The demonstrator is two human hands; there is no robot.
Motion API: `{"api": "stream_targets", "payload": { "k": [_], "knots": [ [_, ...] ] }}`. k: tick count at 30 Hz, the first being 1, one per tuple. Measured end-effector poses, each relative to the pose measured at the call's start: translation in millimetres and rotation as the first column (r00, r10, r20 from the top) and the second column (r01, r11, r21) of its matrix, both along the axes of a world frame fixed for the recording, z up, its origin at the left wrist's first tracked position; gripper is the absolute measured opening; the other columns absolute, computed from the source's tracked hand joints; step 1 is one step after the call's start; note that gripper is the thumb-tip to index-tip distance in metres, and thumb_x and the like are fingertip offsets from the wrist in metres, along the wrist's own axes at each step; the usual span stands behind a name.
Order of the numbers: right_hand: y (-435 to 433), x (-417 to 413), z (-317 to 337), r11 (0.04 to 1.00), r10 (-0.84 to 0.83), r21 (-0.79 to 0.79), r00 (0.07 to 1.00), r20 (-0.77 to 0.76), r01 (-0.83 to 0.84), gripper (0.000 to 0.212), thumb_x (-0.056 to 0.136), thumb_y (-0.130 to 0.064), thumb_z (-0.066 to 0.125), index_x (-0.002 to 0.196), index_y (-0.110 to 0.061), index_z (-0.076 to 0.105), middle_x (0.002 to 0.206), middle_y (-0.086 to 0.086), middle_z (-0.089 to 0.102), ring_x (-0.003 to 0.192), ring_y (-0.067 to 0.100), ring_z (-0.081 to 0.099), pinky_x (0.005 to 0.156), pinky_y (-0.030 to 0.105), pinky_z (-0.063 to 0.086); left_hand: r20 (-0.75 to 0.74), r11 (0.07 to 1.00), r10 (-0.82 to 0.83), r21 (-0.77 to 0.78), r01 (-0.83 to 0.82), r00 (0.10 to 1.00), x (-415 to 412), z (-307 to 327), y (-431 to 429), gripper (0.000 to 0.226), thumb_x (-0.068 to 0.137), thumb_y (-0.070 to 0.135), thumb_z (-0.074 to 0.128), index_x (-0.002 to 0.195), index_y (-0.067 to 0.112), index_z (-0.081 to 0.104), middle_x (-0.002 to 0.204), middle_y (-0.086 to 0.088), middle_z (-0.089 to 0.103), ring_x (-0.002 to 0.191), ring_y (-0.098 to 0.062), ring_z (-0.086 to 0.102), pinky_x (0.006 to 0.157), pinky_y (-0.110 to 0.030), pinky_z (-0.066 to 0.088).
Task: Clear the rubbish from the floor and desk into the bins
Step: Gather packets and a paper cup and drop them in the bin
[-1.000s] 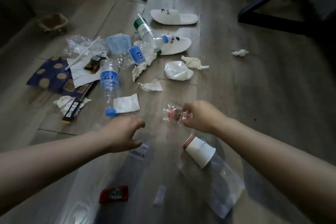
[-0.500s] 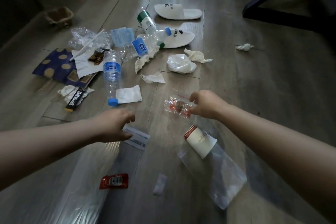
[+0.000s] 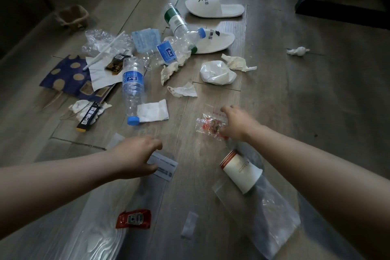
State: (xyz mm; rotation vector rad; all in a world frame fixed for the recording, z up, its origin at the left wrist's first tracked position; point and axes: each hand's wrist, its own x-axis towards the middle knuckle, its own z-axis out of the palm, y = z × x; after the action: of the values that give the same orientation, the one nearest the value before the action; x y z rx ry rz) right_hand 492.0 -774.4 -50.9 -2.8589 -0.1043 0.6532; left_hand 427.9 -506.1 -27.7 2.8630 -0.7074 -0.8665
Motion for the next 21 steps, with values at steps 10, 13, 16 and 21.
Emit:
{"api": "stream_targets", "payload": {
  "k": [10, 13, 16, 21],
  "knots": [
    [-9, 2, -11, 0.989, -0.129, 0.097, 0.974, 0.188, 0.112, 0.025, 0.082, 0.0, 0.056, 0.1, -0.014, 0.067, 0.106, 0.008, 0.067, 0.101, 0.026, 0.061, 0.086, 0.038, 0.051, -0.04, 0.998, 0.032, -0.055, -0.034, 0.999, -4, -11, -3, 0.045, 0.087, 0.045, 0.059, 0.128, 0.028, 0.048, 0.125, 0.009, 0.053, 0.107, -0.006, 0.053, 0.086, -0.02, 0.048],
    [-13, -3, -4, 0.977, -0.124, 0.199, 0.959, 0.254, 0.074, 0.027, 0.083, 0.001, 0.055, 0.102, -0.01, 0.071, 0.101, 0.008, 0.069, 0.096, 0.024, 0.064, 0.081, 0.034, 0.052, -0.047, 0.997, 0.04, -0.07, -0.044, 0.998, -4, -11, -3, 0.043, 0.087, 0.044, 0.06, 0.126, 0.029, 0.048, 0.124, 0.01, 0.053, 0.106, -0.005, 0.052, 0.081, -0.017, 0.046],
    [-15, -14, 11, 0.941, -0.199, 0.329, 0.918, 0.344, 0.081, 0.021, 0.083, -0.002, 0.059, 0.096, -0.012, 0.073, 0.091, 0.004, 0.071, 0.085, 0.018, 0.066, 0.077, 0.034, 0.055, -0.045, 0.996, 0.058, -0.072, -0.061, 0.997, -5, -8, -2, 0.047, 0.087, 0.043, 0.062, 0.129, 0.028, 0.046, 0.126, 0.01, 0.052, 0.106, -0.004, 0.052, 0.078, -0.015, 0.044],
    [-20, -48, 36, 0.777, -0.439, 0.576, 0.874, 0.209, 0.253, 0.019, 0.079, -0.002, 0.065, 0.084, -0.018, 0.071, 0.074, -0.005, 0.068, 0.069, 0.007, 0.062, 0.068, 0.024, 0.053, -0.035, 0.995, 0.059, -0.076, -0.061, 0.998, -10, -3, -3, 0.047, 0.086, 0.043, 0.062, 0.127, 0.028, 0.047, 0.126, 0.009, 0.053, 0.103, -0.005, 0.053, 0.077, -0.016, 0.046]
  ]
}}
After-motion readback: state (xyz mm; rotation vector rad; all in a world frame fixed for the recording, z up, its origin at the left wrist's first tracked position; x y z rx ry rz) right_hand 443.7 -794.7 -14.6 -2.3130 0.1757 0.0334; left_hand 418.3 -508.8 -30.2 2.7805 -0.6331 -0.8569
